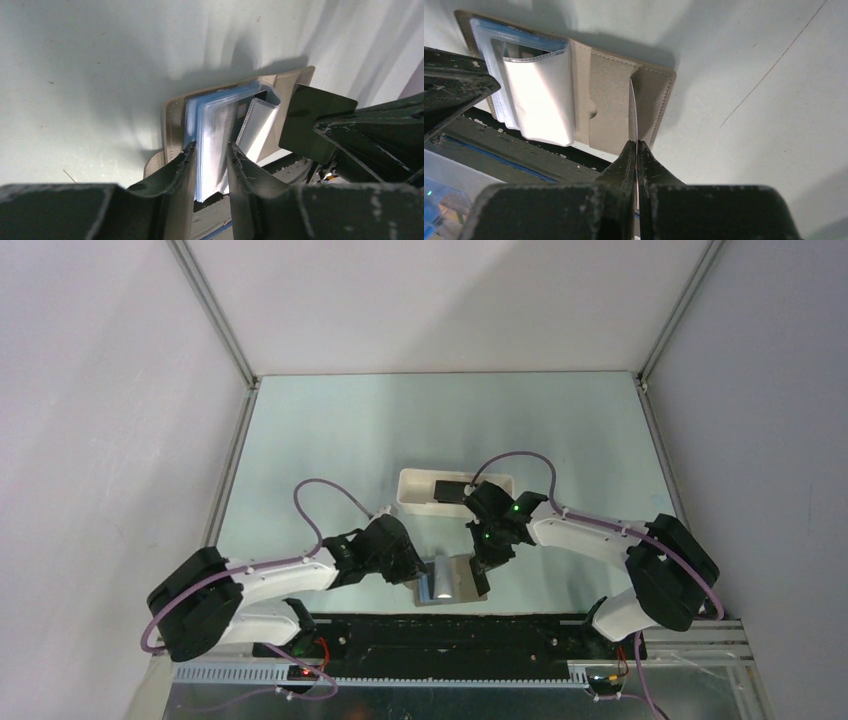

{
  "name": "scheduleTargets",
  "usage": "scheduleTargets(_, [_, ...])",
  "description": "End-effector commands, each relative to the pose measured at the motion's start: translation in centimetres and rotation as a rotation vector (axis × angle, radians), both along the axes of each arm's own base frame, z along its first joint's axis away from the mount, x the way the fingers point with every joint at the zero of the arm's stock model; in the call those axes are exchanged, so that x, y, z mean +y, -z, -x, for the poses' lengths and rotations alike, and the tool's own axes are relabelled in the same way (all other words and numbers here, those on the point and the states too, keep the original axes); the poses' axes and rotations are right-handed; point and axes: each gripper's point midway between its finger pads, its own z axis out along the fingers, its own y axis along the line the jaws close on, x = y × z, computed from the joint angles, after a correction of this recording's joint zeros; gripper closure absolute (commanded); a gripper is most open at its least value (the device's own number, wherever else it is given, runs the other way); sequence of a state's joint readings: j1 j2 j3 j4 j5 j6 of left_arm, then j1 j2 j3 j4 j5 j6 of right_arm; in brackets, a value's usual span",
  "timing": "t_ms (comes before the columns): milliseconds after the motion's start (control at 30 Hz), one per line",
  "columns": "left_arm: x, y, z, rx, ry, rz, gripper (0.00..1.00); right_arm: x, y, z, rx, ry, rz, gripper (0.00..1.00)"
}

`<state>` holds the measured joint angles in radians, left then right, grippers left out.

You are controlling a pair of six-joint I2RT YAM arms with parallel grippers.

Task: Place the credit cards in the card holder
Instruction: Turn over the card slot in the card holder.

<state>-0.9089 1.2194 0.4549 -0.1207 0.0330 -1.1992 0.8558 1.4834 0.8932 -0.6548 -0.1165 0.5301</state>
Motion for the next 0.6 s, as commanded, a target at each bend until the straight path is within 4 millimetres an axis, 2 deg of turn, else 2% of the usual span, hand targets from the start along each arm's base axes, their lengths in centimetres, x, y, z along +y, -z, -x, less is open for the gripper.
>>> scheduleTargets(0, [-1.4,-1.0,-0.7,-0.024,0.024,0.023,0.65,-0.8,1.1,0.2,-0.004,0.001,0.046,1.00])
scheduleTargets(167, [-2.2,-1.3,-0.7,-0.023,0.035,0.059,0.56,-1.0,1.7,0.3,0.006,0.002,0.061,1.00])
scheduleTargets(333, [-4.1,-2.4,-0.8,-0.039,0.079,0.126,0.55,-0.8,1.7,0.5,0.017,0.003,0.038,1.00])
scheduleTargets(467, [-5.4,-2.7,-0.6,-0.035,0.110,0.163,0.55,0.4,0.6,0.6,0.034,-0.002,-0.052,1.00])
scheduleTargets(567, [-6.5,-3.7,-0.7,-0.056,0.128,0.216,0.56,0.7,-0.4,0.1,0.025,0.015,-0.106,1.00])
